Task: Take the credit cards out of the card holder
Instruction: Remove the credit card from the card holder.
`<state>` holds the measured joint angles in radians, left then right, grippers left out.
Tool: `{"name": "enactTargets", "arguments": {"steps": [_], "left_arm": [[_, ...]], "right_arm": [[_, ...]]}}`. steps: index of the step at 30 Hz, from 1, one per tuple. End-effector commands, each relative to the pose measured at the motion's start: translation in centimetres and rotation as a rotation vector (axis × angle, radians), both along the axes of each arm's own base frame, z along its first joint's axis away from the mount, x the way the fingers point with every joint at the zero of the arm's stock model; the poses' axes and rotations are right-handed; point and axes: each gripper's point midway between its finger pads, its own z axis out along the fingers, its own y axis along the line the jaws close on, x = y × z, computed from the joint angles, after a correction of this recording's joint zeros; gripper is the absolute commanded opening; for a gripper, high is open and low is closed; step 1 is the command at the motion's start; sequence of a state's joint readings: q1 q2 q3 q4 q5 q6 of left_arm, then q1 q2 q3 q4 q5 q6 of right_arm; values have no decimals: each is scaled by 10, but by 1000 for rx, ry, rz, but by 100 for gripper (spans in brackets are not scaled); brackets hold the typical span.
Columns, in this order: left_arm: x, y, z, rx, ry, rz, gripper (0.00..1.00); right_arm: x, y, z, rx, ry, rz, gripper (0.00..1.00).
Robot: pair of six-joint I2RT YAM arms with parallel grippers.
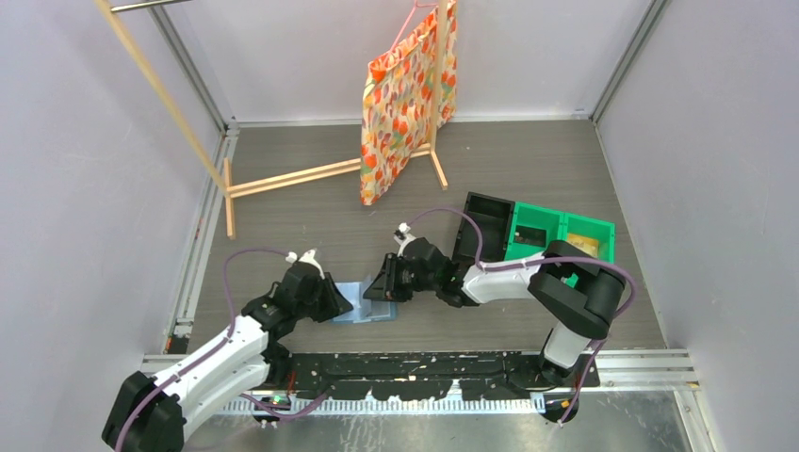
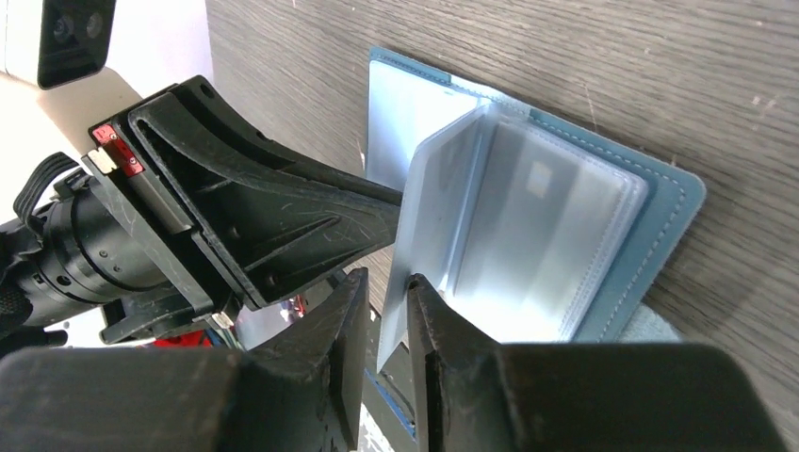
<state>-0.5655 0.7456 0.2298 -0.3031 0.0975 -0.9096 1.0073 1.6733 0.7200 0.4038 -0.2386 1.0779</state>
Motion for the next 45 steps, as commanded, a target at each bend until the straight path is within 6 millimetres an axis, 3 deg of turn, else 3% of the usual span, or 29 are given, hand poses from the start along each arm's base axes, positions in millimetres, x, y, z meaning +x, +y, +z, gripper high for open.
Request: {"name": "enactTargets", "arguments": {"steps": [1, 8, 13, 19, 28, 45], "left_arm": [[6, 3, -1, 5, -25, 22, 17], [5, 6, 1, 3, -33, 27, 17], [3, 6, 0, 4, -27, 24, 17], [5, 5, 1, -2, -27, 29, 17], [3, 4, -1, -9, -21, 26, 17], [2, 1, 4, -33, -22, 17, 18]], "right_arm": [[4, 24, 27, 88, -34, 29, 28], [4, 30, 27, 91, -33, 48, 32], [5, 31, 26, 86, -33, 45, 40], [14, 23, 20, 35, -55, -12, 41], [15, 28, 22, 56, -49, -10, 30], [16, 35, 28, 83, -53, 2, 26]]}}
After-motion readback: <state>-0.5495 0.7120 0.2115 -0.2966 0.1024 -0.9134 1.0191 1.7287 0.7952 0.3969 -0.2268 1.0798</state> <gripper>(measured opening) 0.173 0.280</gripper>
